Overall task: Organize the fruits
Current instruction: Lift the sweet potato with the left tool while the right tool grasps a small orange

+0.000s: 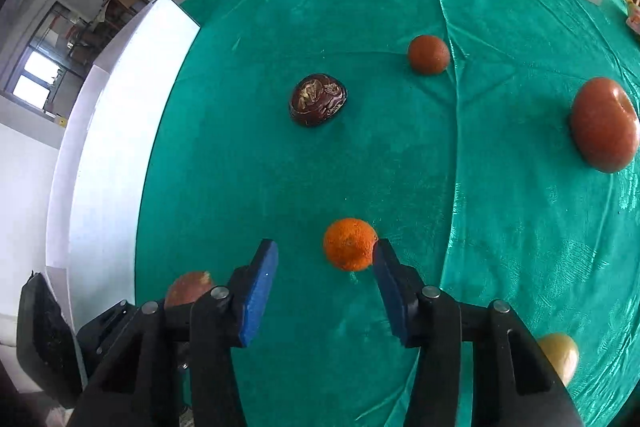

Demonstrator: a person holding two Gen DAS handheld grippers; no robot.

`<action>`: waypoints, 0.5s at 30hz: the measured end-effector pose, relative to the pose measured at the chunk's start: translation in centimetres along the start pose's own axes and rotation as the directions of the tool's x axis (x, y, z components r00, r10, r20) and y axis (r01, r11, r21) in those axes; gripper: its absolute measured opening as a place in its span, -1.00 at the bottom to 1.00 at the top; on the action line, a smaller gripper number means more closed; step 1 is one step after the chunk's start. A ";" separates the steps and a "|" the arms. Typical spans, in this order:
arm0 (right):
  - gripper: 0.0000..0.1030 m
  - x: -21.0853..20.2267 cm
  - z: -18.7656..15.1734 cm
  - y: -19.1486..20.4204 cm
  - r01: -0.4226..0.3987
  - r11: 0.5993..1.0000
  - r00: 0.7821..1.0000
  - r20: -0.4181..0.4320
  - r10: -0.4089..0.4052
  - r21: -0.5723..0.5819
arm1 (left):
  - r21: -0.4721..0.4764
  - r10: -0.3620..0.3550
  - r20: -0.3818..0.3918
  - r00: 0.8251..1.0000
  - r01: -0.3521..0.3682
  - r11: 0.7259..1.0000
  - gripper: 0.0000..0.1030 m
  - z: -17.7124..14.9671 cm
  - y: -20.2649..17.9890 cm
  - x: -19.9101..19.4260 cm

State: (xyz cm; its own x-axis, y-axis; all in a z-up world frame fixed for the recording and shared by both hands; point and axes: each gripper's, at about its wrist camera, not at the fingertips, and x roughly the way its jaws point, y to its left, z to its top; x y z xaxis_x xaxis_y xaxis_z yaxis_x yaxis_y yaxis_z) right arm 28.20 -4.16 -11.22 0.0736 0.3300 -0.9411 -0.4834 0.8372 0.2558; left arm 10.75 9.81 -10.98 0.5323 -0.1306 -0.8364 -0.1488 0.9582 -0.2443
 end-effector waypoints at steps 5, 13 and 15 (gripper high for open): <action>-0.75 -0.2 -0.2 0.1 0.058 0.998 0.998 0.001 -0.058 -0.007 | -0.011 -0.039 0.042 0.998 0.039 0.999 -0.20 -0.1 0.4 -2.6; -0.69 -0.1 1.0 1.3 0.119 0.992 0.993 -0.009 -0.120 -0.038 | -0.036 -0.058 0.068 0.996 0.060 0.998 -0.20 -0.4 1.3 -4.3; -0.66 0.1 1.5 1.7 0.138 0.990 0.990 -0.012 -0.139 -0.033 | -0.039 -0.060 0.071 0.996 0.063 0.997 -0.20 -0.7 1.4 -4.6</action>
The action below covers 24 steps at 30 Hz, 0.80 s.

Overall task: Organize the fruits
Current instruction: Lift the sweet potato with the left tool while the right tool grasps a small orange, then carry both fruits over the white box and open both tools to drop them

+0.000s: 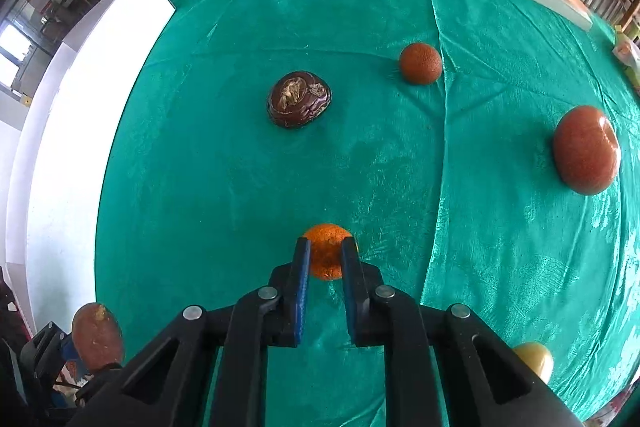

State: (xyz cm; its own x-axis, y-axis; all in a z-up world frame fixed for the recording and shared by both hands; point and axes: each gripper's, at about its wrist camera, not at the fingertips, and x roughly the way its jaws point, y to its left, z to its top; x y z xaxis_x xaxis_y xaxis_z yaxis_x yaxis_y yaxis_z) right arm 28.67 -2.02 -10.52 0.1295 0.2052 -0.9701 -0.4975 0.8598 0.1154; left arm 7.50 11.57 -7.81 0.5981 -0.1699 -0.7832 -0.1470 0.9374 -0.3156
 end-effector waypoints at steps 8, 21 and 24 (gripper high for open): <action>-0.28 2.1 0.3 -0.9 -0.070 0.994 0.996 -0.044 0.074 0.083 | -0.010 -0.007 0.010 1.000 0.007 1.000 -0.20 -0.1 0.2 -0.5; -0.46 -11.6 -2.3 15.6 -0.356 0.893 0.907 0.129 0.402 -0.275 | -0.163 0.014 0.243 0.970 0.026 0.986 -0.20 3.3 7.1 -13.6; -0.46 -11.6 -3.7 21.6 -0.395 0.844 0.887 0.087 0.453 -0.364 | -0.276 0.189 0.211 0.959 -0.127 0.953 -0.20 2.6 12.0 -14.0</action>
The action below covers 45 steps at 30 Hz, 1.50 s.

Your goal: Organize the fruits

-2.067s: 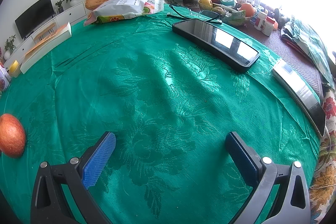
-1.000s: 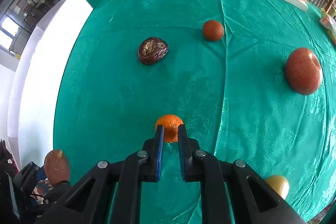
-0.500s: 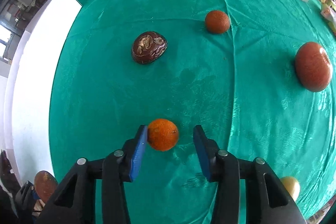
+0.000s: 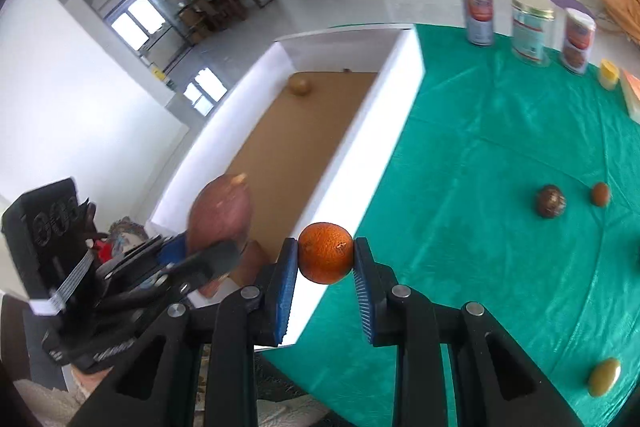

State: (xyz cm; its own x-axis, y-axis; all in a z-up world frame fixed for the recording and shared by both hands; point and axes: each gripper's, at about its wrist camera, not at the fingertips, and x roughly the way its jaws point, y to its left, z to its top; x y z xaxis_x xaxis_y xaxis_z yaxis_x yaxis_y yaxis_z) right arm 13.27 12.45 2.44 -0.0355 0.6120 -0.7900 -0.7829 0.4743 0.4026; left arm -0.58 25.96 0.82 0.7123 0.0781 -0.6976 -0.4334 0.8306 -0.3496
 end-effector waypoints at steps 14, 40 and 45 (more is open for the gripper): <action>0.38 -1.8 -3.0 -0.7 0.103 0.995 0.978 0.185 -0.098 -0.017 | -0.060 0.212 0.056 0.976 -0.209 0.976 0.67 -0.5 2.4 2.2; 0.65 -19.3 -29.7 -36.3 0.442 0.412 0.723 -0.045 -0.689 0.796 | 0.434 0.096 -0.134 0.986 -0.029 0.900 0.76 -10.9 -20.2 21.1; 0.66 -18.8 -27.9 -37.9 0.500 0.370 0.629 -0.034 -0.777 0.783 | 0.438 0.115 -0.114 0.987 -0.054 0.897 0.90 -11.0 -20.2 21.6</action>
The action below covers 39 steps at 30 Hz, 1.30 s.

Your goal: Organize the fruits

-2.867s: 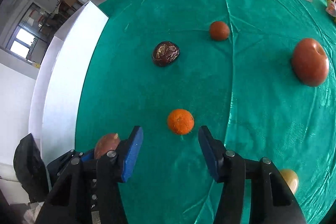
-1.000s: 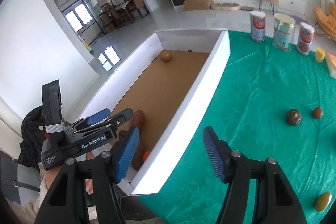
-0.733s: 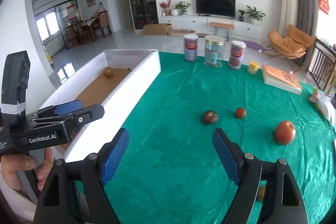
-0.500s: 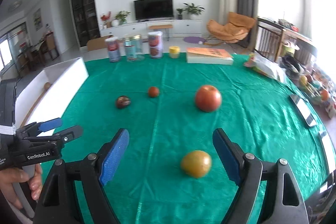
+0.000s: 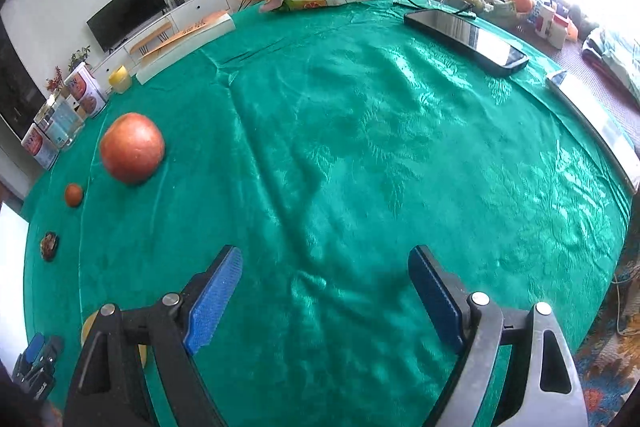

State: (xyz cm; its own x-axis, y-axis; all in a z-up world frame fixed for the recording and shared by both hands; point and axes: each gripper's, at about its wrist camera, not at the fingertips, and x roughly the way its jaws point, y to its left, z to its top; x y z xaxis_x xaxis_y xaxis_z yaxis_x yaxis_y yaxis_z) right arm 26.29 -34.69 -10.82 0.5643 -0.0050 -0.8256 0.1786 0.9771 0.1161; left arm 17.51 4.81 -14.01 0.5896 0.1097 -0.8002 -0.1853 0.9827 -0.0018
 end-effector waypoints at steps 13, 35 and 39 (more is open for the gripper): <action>1.00 2.2 0.2 1.9 0.103 0.993 0.994 0.037 -0.101 -0.057 | 0.005 0.005 -0.007 1.000 -0.005 1.000 0.98 0.2 -0.2 0.3; 1.00 2.3 0.2 2.0 0.119 0.991 0.993 0.033 -0.117 -0.066 | 0.004 0.005 -0.007 1.000 -0.005 1.000 0.98 0.2 -0.2 0.3; 1.00 2.3 0.2 2.0 0.119 0.991 0.993 0.033 -0.117 -0.067 | 0.004 0.005 -0.007 1.000 -0.005 1.000 0.98 0.2 -0.2 0.3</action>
State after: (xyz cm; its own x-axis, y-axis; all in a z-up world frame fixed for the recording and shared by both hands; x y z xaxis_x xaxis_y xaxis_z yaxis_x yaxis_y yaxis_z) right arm 28.10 -32.78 -12.35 0.5658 -0.1261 -0.8148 0.1902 0.9815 -0.0198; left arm 17.86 4.71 -14.17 0.5828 0.1135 -0.8046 -0.1848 0.9828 0.0047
